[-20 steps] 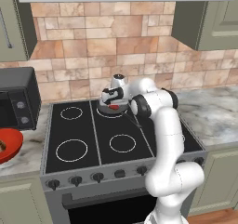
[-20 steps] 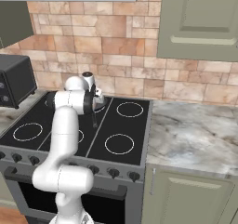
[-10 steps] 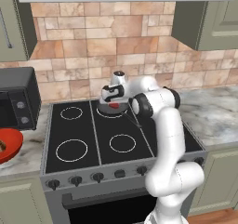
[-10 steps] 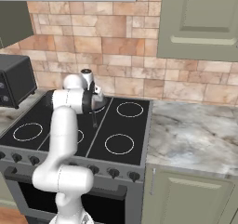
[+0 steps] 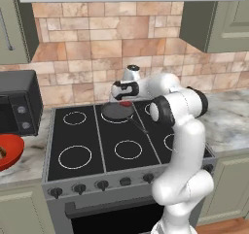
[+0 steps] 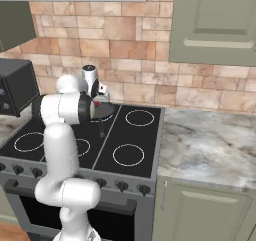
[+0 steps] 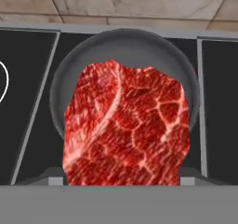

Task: Place the steak on the plate and place the mushroom on the same plate.

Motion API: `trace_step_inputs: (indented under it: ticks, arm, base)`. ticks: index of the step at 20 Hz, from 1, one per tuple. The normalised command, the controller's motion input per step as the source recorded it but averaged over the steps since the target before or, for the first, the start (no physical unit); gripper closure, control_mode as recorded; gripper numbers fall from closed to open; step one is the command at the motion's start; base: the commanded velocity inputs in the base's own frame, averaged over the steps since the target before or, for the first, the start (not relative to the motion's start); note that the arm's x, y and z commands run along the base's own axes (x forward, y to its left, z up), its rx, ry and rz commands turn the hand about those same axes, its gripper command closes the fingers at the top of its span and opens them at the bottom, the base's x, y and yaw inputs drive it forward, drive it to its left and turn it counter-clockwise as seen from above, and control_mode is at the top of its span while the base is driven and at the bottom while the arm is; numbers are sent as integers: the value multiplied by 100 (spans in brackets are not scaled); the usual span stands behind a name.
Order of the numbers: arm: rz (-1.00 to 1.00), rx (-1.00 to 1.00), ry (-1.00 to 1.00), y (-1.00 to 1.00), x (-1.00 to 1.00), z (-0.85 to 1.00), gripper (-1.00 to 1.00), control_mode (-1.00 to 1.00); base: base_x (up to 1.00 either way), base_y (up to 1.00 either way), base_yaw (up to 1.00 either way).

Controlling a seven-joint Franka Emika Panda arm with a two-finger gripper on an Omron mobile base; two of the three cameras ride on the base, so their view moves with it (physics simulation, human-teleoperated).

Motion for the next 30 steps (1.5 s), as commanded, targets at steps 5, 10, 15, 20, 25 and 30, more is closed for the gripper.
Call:
trace_step_inputs:
  ticks: [5, 10, 15, 20, 25, 30]
  arm:
    - [6, 9, -29, -68, -100, 83, 100, -100]
    - [10, 11, -33, -70, -100, 79, 100, -100]
    - [14, 9, -22, -44, -100, 82, 100, -100]
    - [16, 2, -8, -7, -98, 53, 100, -100]
    - [15, 0, -1, 0, -96, 44, 100, -100]
    - [8, 0, -6, -5, -99, 37, 100, -100]
  base:
    - [0, 0, 0]
    - [0, 0, 0]
    - [0, 0, 0]
    - [0, 0, 0]
    - [0, 0, 0]
    - [0, 0, 0]
